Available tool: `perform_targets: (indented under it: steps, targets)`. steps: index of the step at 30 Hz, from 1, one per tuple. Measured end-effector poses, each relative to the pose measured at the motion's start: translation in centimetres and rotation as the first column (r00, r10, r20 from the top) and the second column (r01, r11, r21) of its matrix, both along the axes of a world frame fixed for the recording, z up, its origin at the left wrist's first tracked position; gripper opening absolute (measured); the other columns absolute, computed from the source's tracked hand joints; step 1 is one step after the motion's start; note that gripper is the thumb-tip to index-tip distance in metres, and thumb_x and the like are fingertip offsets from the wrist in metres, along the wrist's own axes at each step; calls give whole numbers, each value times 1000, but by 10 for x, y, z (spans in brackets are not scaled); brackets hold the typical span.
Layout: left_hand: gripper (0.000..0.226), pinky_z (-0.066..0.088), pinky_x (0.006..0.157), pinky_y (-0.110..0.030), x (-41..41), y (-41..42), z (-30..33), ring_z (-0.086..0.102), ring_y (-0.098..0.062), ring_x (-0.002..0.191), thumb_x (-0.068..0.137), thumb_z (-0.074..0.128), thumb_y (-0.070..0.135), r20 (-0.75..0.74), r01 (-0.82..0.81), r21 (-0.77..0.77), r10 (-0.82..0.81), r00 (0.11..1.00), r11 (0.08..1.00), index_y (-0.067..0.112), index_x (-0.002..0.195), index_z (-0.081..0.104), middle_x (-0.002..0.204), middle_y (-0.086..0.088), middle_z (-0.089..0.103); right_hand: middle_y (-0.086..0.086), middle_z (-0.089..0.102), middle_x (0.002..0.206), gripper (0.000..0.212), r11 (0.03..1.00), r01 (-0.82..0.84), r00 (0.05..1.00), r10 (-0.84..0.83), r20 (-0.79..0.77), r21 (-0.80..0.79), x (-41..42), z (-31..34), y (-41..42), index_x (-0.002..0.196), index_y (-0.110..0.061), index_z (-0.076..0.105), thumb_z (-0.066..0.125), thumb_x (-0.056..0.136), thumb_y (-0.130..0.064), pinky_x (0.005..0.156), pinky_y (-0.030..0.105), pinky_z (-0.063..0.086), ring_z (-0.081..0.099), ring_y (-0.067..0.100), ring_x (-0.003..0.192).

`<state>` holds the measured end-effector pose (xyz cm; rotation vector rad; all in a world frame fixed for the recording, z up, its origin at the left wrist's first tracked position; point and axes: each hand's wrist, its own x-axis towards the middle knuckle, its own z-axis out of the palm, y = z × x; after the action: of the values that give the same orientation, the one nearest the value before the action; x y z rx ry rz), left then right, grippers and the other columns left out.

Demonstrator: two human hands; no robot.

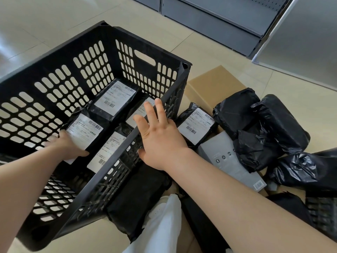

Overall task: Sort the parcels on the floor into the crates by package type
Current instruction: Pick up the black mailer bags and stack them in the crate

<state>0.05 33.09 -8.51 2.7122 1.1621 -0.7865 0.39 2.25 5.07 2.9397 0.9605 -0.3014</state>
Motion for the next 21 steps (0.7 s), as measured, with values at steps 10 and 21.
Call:
perform_targets:
  steps: [10, 21]
  targets:
    - [118, 39, 104, -51, 2, -1, -8, 38, -42, 128, 58, 87, 53, 16, -8, -51, 9, 1000, 999, 14, 147, 21, 136, -24, 40, 21, -15, 162, 86, 1000, 0, 1000, 0, 26, -3, -1, -1, 3, 150, -15, 4, 58, 92, -47, 113, 51, 34, -23, 46, 147]
    - [126, 31, 113, -52, -1, -5, -7, 28, -42, 139, 63, 84, 57, 19, 49, -26, -49, 999, 998, 16, 154, 7, 153, -23, 27, 18, -13, 164, 83, 999, 16, 1000, -16, 2, 42, -3, 1, 1, 151, -18, 7, 57, 92, -47, 115, 50, 32, -23, 44, 148]
